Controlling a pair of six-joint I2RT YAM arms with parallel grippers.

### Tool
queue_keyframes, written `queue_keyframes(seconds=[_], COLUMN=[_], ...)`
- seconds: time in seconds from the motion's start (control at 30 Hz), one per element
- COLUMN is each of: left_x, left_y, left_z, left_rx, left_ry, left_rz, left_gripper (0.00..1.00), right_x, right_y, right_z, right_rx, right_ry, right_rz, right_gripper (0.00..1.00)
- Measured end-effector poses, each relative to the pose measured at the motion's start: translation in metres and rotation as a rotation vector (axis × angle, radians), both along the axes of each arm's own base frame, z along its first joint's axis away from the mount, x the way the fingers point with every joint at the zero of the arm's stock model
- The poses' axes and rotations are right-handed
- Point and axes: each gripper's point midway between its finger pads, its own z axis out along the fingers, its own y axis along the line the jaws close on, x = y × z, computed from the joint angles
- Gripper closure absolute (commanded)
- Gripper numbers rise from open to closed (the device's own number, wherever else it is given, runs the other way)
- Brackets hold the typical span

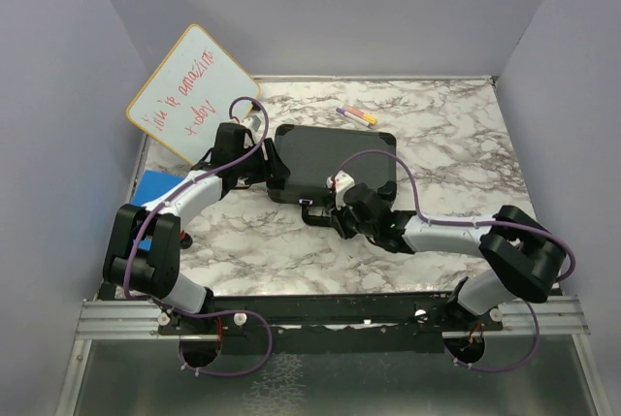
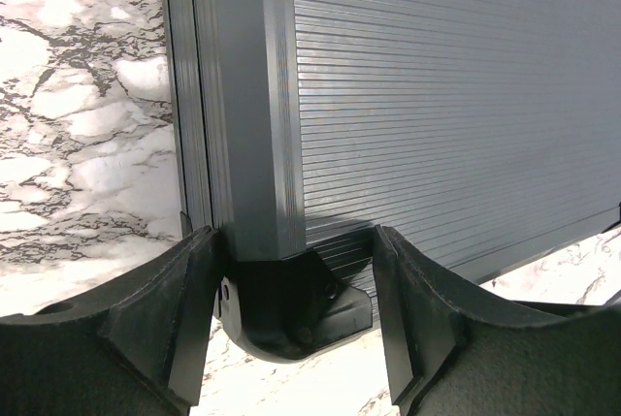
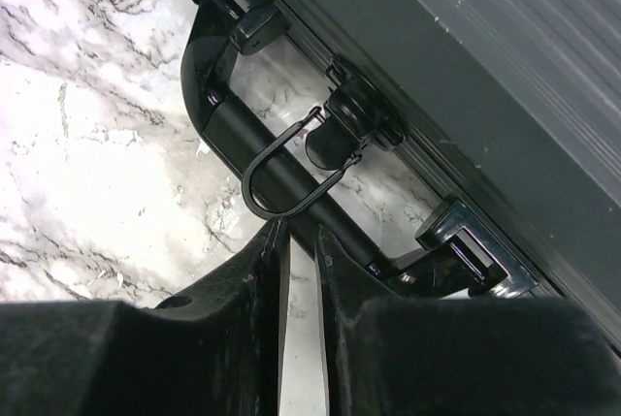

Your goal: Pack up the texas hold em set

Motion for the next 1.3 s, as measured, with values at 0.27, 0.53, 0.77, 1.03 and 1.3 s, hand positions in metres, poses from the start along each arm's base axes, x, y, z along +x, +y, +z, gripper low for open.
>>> queue_keyframes(seconds=[0.27, 0.53, 0.77, 1.03, 1.3], left_x=[0.000, 0.001, 0.001, 0.001, 0.001], left_y=[0.001, 0.001, 0.001, 0.002, 0.003], left_z=[-0.002, -0.002, -0.002, -0.002, -0.002], left_rx=[0.002, 0.000, -0.004, -0.010, -0.015], left_ry=[0.005, 0.006, 0.007, 0.012, 0.014], left_rz=[-0.001, -0.002, -0.006, -0.010, -0.013], left_gripper=[0.52, 0.52, 0.52, 0.52, 0.52], right_x=[0.010, 0.014, -0.004, -0.012, -0.011], right_y=[-0.001, -0.008, -0.002, 0.002, 0.020], right_z=[0.003, 0.008, 0.001, -0.005, -0.010], right_rx=[-0.013, -0.013, -0.019, -0.043, -0.123], right_ry=[-0.076, -0.130, -0.112, -0.102, -0.188], right_rz=[-0.058, -0.083, 0.006, 0.031, 0.014], right_gripper=[0.75, 0.73, 0.52, 0.48, 0.58])
